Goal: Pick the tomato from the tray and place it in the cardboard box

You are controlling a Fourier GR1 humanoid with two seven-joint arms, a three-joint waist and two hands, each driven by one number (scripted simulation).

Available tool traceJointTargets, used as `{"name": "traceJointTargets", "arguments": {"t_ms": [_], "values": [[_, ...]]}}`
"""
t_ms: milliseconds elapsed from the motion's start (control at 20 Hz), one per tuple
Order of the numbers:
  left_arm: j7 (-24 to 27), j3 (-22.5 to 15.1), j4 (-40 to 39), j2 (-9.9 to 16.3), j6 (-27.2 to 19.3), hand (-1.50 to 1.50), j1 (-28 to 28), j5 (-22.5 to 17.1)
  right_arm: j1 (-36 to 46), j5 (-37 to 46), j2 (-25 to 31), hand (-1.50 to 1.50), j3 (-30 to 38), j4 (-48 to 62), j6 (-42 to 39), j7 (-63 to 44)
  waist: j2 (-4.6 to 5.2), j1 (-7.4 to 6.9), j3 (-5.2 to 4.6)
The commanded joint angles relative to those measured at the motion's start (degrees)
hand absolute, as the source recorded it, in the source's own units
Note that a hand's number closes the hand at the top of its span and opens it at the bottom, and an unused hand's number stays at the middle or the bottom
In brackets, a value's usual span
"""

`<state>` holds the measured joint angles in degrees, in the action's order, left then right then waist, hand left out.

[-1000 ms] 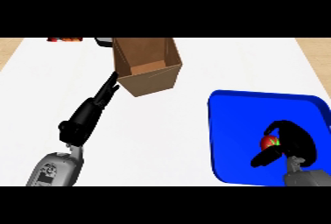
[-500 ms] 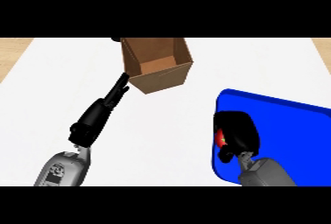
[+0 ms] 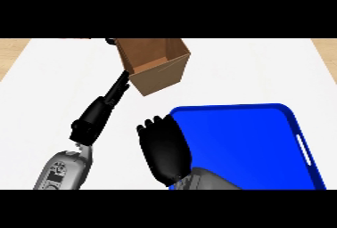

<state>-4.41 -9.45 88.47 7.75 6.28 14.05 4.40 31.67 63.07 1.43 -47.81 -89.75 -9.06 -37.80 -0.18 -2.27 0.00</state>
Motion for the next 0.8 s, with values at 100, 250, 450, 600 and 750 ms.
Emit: {"name": "traceJointTargets", "arguments": {"t_ms": [100, 250, 450, 600, 750], "values": [[0.10, -0.03, -0.63, 0.23, 0.72, 0.00, -2.22, 0.54, 10.46, -8.16, -1.39, 1.50, -4.76, -9.55, -4.30, -10.23, 0.04, 1.30, -0.04], [0.88, -0.40, -0.71, -0.13, 0.03, 0.00, -4.62, 1.31, 11.25, -9.82, -1.41, 1.50, -2.94, -15.03, -2.96, -10.89, 0.04, 1.61, -0.03], [1.90, 0.93, -3.88, -0.62, 0.16, 0.00, -1.61, 1.12, 17.41, -11.58, -1.42, 1.50, -3.95, -18.96, -0.65, -20.51, 0.02, 1.74, -0.06], [0.62, 2.18, 1.76, 2.88, 3.07, 0.00, -5.78, -0.69, 18.37, -14.22, -1.43, 1.50, 0.28, -21.39, -0.99, -23.16, -0.07, 1.39, -0.04], [2.14, 0.71, -1.87, -0.29, 0.62, 0.00, -3.37, 1.76, 22.90, -13.74, -1.42, 1.50, 1.25, -18.37, 0.13, -26.81, 0.02, 1.81, -0.06]]}}
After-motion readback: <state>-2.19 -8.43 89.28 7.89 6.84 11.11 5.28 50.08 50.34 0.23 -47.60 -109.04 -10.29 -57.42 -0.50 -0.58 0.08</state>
